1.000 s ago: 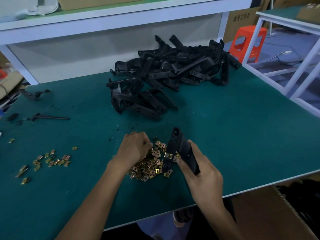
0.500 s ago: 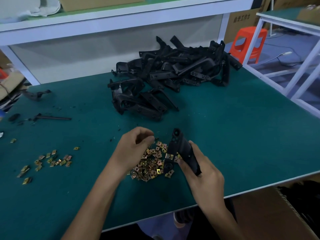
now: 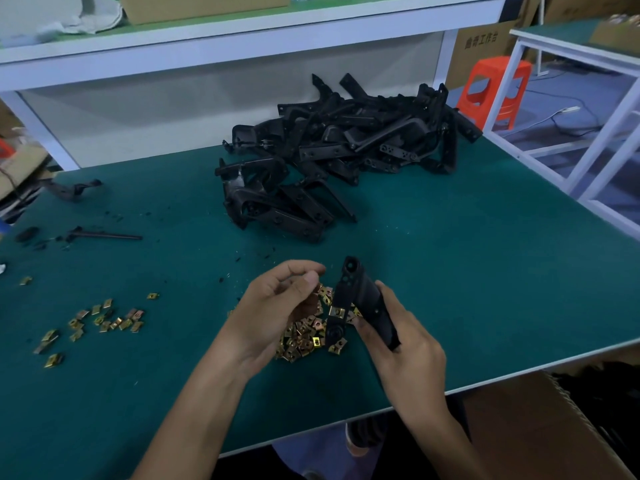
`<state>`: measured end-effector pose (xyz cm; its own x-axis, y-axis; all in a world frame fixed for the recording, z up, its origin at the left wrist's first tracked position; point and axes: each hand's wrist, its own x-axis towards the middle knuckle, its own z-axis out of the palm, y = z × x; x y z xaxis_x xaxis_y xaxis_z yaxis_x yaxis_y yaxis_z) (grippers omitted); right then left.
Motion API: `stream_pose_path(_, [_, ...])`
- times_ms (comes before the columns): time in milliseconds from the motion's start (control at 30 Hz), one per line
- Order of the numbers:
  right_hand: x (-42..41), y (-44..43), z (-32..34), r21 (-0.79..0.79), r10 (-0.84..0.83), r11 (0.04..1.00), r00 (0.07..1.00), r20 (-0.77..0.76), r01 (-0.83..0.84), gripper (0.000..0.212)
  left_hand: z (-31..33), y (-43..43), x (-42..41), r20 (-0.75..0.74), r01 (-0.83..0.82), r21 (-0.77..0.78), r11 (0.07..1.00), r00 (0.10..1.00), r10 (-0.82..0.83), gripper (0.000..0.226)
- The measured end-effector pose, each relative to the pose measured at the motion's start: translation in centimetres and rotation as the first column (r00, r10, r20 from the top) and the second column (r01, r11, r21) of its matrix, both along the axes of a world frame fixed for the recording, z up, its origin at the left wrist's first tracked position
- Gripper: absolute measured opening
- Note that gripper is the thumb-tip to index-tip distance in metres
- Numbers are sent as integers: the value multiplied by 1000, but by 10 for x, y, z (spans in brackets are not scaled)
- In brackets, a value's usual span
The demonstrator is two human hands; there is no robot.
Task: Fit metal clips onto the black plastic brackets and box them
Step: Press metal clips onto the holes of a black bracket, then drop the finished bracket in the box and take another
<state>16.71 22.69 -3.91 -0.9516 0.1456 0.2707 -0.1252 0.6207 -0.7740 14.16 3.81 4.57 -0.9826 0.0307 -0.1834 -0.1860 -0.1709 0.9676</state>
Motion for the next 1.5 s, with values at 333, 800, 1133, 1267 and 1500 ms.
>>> stream_pose_path(333, [1,-2,-1,22,-17,1000,999,-41,18,58,9,13,4,10,-96,73,993,995,96,25])
stream_pose_path(800, [-2,-2,-6,78,-22,997,995,-94,29,57,7,17,5,25,-145,133,981,989,143,18])
stream_pose_path(1133, [-3,-3,-4,108,4,994,991,-131,10,56,8,13,7,-140,-152,-218,964,983,123,13])
stream_pose_path(1267, [-4,-4,-4,179,2,983,984,-180,31,57,17,10,5,-126,-47,-343,938,992,3,20])
stream_pose_path(1500, [0,-2,-3,-51,-14,999,999,-50,12,61,33,30,4,-153,1,-426,905,985,-74,18])
